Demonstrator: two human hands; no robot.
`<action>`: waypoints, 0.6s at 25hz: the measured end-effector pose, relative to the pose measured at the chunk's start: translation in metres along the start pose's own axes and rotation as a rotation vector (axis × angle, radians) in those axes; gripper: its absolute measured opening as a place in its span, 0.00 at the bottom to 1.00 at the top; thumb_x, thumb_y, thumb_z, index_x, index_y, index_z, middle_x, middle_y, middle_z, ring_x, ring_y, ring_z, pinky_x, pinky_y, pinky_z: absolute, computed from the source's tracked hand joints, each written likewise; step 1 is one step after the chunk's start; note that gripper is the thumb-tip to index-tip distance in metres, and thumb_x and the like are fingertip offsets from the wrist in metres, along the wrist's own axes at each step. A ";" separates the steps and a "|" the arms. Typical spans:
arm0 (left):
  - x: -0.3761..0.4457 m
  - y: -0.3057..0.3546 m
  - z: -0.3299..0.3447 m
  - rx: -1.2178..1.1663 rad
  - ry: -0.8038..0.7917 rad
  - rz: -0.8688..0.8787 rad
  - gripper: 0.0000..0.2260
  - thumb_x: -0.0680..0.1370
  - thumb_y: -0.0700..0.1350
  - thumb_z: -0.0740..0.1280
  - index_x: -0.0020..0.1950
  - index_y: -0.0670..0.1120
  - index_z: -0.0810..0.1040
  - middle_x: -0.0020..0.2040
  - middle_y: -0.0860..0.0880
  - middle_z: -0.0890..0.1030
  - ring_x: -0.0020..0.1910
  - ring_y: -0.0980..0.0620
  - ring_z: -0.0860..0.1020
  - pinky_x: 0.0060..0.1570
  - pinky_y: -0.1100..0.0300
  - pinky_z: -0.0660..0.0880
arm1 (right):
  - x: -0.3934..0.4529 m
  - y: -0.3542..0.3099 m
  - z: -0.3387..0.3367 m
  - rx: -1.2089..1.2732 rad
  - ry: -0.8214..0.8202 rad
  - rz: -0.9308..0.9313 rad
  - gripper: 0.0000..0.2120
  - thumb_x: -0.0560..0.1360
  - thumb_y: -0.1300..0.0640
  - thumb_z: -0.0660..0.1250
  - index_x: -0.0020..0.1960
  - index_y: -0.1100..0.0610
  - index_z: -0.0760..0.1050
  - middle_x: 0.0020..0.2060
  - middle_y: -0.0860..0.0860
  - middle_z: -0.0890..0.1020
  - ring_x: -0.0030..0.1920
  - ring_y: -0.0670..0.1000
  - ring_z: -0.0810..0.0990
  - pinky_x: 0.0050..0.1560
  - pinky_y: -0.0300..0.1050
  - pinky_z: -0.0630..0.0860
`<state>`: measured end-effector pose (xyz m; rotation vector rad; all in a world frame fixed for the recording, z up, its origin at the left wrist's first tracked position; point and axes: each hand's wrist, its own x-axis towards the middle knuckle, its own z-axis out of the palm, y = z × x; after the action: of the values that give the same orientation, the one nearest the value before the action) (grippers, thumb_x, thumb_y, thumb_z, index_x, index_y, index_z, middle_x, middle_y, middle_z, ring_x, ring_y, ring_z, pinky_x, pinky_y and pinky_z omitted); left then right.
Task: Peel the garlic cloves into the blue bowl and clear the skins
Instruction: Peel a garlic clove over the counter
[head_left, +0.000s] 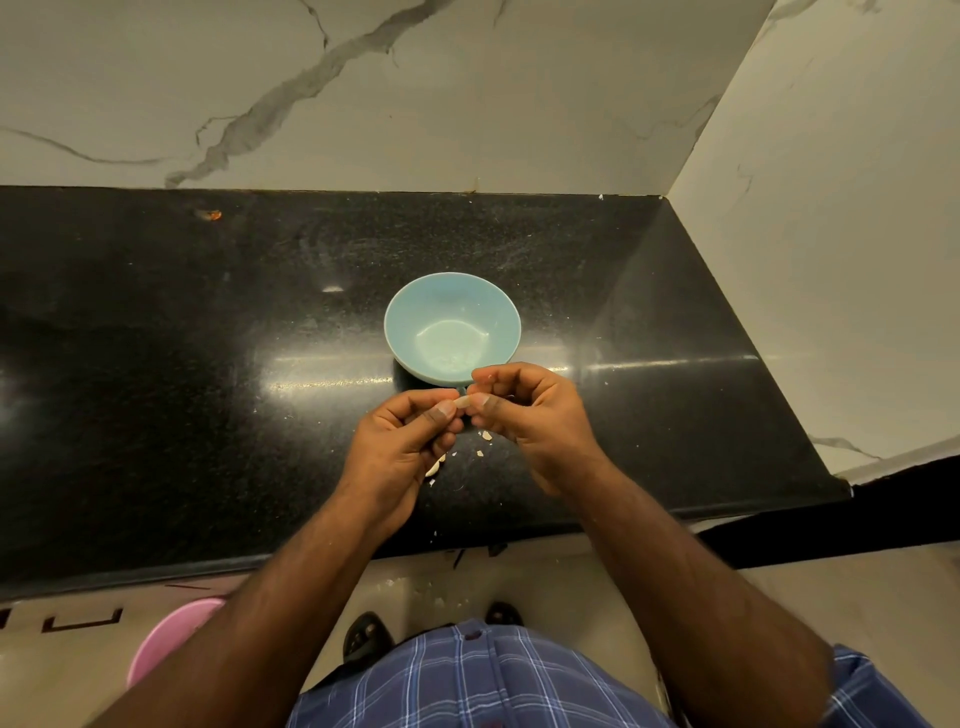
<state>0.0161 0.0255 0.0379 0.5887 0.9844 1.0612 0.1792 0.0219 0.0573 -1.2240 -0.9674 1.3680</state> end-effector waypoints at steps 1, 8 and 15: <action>0.000 0.000 0.000 -0.006 0.003 -0.002 0.11 0.71 0.39 0.73 0.52 0.40 0.84 0.44 0.42 0.86 0.39 0.54 0.83 0.39 0.67 0.80 | 0.000 0.000 0.000 0.002 0.000 -0.008 0.11 0.75 0.71 0.71 0.56 0.66 0.79 0.49 0.66 0.84 0.44 0.53 0.86 0.45 0.43 0.83; 0.000 -0.003 0.002 -0.029 0.054 -0.011 0.06 0.76 0.33 0.70 0.51 0.40 0.84 0.44 0.41 0.86 0.40 0.53 0.84 0.40 0.66 0.81 | 0.001 0.009 0.000 -0.259 0.033 -0.133 0.11 0.76 0.68 0.72 0.57 0.60 0.79 0.44 0.56 0.85 0.46 0.53 0.86 0.51 0.50 0.84; -0.004 0.000 0.005 -0.009 0.028 -0.033 0.07 0.77 0.32 0.69 0.52 0.39 0.83 0.45 0.42 0.86 0.41 0.53 0.85 0.41 0.66 0.81 | 0.001 0.010 0.000 -0.468 0.068 -0.182 0.10 0.77 0.65 0.69 0.56 0.55 0.77 0.41 0.51 0.83 0.42 0.52 0.84 0.46 0.50 0.84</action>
<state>0.0197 0.0223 0.0412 0.5497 1.0104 1.0468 0.1773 0.0211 0.0471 -1.4718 -1.3629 0.9782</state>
